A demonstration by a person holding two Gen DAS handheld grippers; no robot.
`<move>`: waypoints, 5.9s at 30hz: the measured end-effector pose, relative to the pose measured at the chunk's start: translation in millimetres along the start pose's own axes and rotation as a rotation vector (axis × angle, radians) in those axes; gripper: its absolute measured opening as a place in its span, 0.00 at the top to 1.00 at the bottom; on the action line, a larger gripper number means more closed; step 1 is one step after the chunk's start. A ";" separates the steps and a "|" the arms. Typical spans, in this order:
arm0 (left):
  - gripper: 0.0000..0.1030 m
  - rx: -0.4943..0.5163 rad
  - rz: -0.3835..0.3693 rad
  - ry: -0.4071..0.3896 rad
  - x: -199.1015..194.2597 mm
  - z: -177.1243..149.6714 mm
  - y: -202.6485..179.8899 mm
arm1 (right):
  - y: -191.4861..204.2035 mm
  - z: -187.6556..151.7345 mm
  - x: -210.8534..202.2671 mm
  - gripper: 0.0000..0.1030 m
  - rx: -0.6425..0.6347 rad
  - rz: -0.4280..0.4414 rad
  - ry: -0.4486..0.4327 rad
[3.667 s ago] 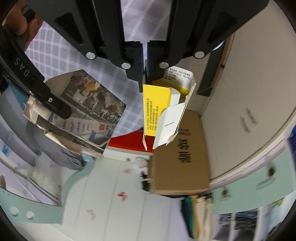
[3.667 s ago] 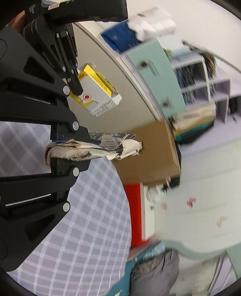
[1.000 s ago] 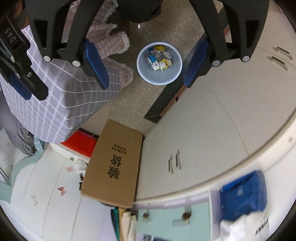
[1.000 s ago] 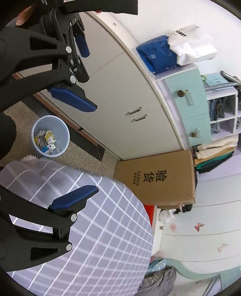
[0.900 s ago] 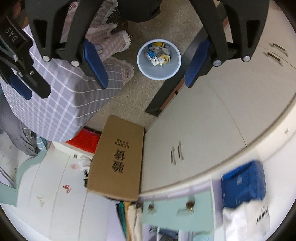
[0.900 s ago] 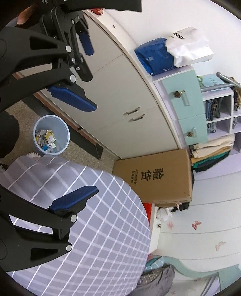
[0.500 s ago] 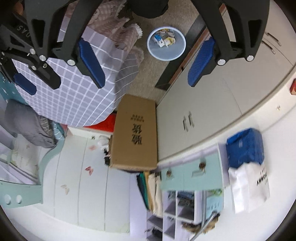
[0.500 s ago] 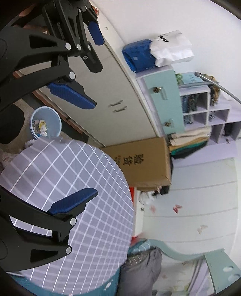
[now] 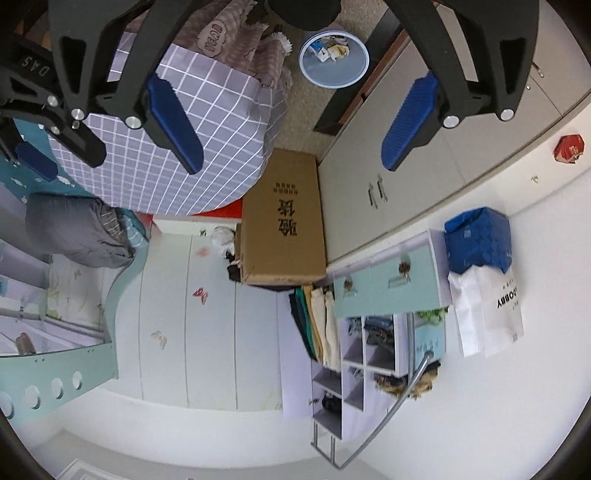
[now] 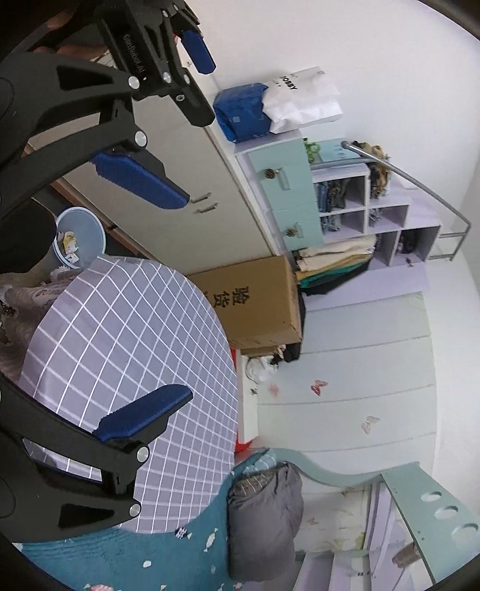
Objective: Collect trash
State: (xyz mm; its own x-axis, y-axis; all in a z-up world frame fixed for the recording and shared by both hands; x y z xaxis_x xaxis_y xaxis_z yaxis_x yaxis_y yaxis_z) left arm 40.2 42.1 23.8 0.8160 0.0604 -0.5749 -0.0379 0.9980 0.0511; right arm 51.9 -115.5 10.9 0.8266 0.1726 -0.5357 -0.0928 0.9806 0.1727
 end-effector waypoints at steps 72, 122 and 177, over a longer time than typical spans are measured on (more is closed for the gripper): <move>0.06 0.069 -0.052 -0.050 -44.8 -18.5 -21.3 | -5.6 -33.5 -59.5 0.07 0.002 -0.034 -0.059; 0.06 0.073 -0.052 -0.051 -44.6 -21.2 -24.6 | 0.3 -38.3 -55.6 0.07 0.002 -0.025 -0.045; 0.06 0.090 -0.060 -0.042 -35.0 -22.5 -9.3 | 0.0 -41.5 -46.7 0.07 0.021 -0.005 0.000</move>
State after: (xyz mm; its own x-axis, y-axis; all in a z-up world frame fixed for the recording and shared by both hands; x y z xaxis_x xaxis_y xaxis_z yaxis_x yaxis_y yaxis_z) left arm -1.0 31.1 25.1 0.8390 -0.0026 -0.5441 0.0623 0.9939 0.0913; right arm -9.8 -119.6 1.6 0.8273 0.1672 -0.5363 -0.0769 0.9794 0.1868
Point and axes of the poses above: each gripper's, at about its wrist camera, not at the fingertips, and x roughly the way its jaws point, y to its left, z to its top, the point moved 1 cm from there along x, roughly the way its jaws point, and after that the axes turned 15 degrees about y, right-handed, at the moved point
